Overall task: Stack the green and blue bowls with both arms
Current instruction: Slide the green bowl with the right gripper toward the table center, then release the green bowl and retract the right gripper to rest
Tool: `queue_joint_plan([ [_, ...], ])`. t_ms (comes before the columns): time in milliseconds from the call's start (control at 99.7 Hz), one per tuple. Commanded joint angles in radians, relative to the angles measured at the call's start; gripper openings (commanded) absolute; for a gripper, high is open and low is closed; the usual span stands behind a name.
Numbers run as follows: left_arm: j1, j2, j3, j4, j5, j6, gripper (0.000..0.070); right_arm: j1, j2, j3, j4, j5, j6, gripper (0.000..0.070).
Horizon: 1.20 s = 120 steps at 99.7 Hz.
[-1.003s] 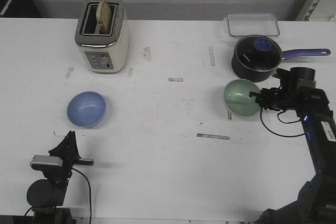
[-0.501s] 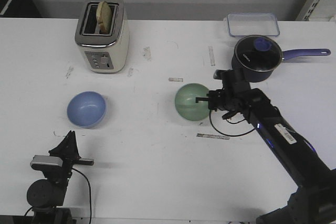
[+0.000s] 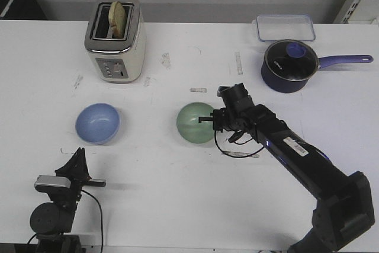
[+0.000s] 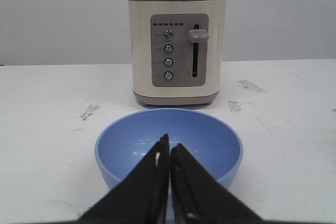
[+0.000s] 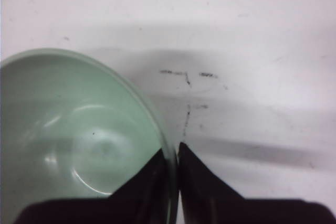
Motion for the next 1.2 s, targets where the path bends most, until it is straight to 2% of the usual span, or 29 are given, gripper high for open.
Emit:
queue_joint_plan([
  [0, 0.001, -0.002, -0.022, 0.015, -0.005, 0.006, 0.0001, 0.016, 0.026, 0.01, 0.016, 0.0, 0.018, 0.0007],
  [130, 0.001, -0.002, -0.022, 0.015, -0.005, 0.006, 0.0001, 0.019, 0.026, 0.01, 0.011, 0.001, 0.018, 0.0009],
  [191, 0.001, -0.002, -0.022, 0.015, -0.005, 0.006, 0.0001, 0.02, 0.026, 0.01, 0.012, 0.001, 0.018, 0.0032],
  [321, 0.001, -0.002, -0.022, 0.015, -0.005, 0.006, 0.0001, 0.02, 0.026, 0.01, 0.01, 0.0, 0.017, 0.0245],
  [481, 0.001, -0.002, -0.022, 0.015, -0.005, 0.006, 0.0001, 0.027, 0.025, 0.01, 0.01, 0.002, 0.013, 0.0335],
  [562, 0.001, -0.002, -0.022, 0.015, -0.005, 0.006, 0.0001, 0.027, 0.011, 0.01, 0.002, 0.002, 0.01, 0.0458],
  [622, 0.001, -0.002, -0.022, 0.015, -0.005, 0.006, 0.0001, 0.027, -0.002, 0.01, -0.001, 0.001, 0.003, 0.0509],
  [852, 0.001, -0.002, -0.022, 0.015, -0.005, 0.006, 0.0001, 0.034, -0.077, 0.01, 0.014, 0.0, -0.047, 0.0512],
  [1003, 0.001, -0.002, -0.022, 0.015, -0.005, 0.006, 0.0001, 0.031, -0.155, 0.01, 0.033, 0.013, -0.177, 0.0506],
  [1093, 0.001, -0.002, -0.022, 0.015, -0.005, 0.006, 0.0001, 0.023, -0.224, 0.009, 0.037, 0.077, -0.293, 0.0435],
  [1193, 0.001, -0.002, -0.022, 0.015, -0.005, 0.006, 0.0001, 0.016, -0.309, -0.02, 0.087, 0.158, -0.436, 0.0322],
])
